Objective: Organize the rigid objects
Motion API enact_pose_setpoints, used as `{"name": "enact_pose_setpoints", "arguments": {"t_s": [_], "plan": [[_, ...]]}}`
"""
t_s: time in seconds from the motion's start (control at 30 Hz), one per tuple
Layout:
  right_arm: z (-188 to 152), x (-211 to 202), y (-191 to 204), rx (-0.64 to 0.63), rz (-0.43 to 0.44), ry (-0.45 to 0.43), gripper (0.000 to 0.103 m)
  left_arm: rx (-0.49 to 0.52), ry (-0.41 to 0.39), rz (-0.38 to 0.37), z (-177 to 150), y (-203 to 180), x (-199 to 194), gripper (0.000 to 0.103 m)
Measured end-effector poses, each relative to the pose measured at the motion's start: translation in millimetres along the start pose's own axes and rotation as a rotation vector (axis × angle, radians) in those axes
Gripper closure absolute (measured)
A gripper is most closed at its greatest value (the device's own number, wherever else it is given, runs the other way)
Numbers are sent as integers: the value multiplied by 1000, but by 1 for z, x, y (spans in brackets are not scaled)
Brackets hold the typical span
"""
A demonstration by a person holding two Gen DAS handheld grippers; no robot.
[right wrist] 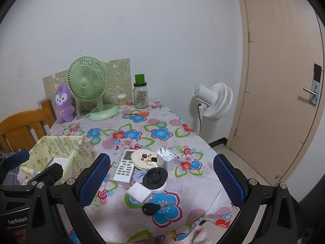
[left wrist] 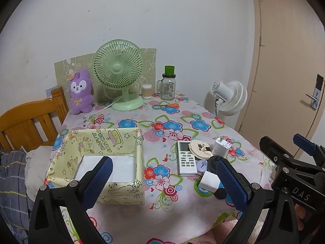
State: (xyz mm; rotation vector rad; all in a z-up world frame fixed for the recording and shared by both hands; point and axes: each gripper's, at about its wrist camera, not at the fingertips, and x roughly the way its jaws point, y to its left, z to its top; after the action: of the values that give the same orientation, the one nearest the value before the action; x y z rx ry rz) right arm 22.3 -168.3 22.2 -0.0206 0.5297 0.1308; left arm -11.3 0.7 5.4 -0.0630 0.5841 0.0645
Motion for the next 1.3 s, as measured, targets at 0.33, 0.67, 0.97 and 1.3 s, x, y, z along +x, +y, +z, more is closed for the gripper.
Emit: {"name": "enact_pose_setpoints", "arguments": {"t_s": [0.33, 0.67, 0.97, 1.3], "plan": [[3, 17, -3, 7, 4, 18, 1, 4, 8, 2, -1, -1, 17, 0], [0, 49, -13, 6, 15, 58, 1, 3, 66, -5, -6, -10, 49, 0], [-4, 77, -22, -20, 24, 88, 1, 20, 107, -14, -10, -29, 74, 0], [-12, 109, -30, -29, 58, 141, 5, 41, 156, -11, -14, -51, 107, 1]]}}
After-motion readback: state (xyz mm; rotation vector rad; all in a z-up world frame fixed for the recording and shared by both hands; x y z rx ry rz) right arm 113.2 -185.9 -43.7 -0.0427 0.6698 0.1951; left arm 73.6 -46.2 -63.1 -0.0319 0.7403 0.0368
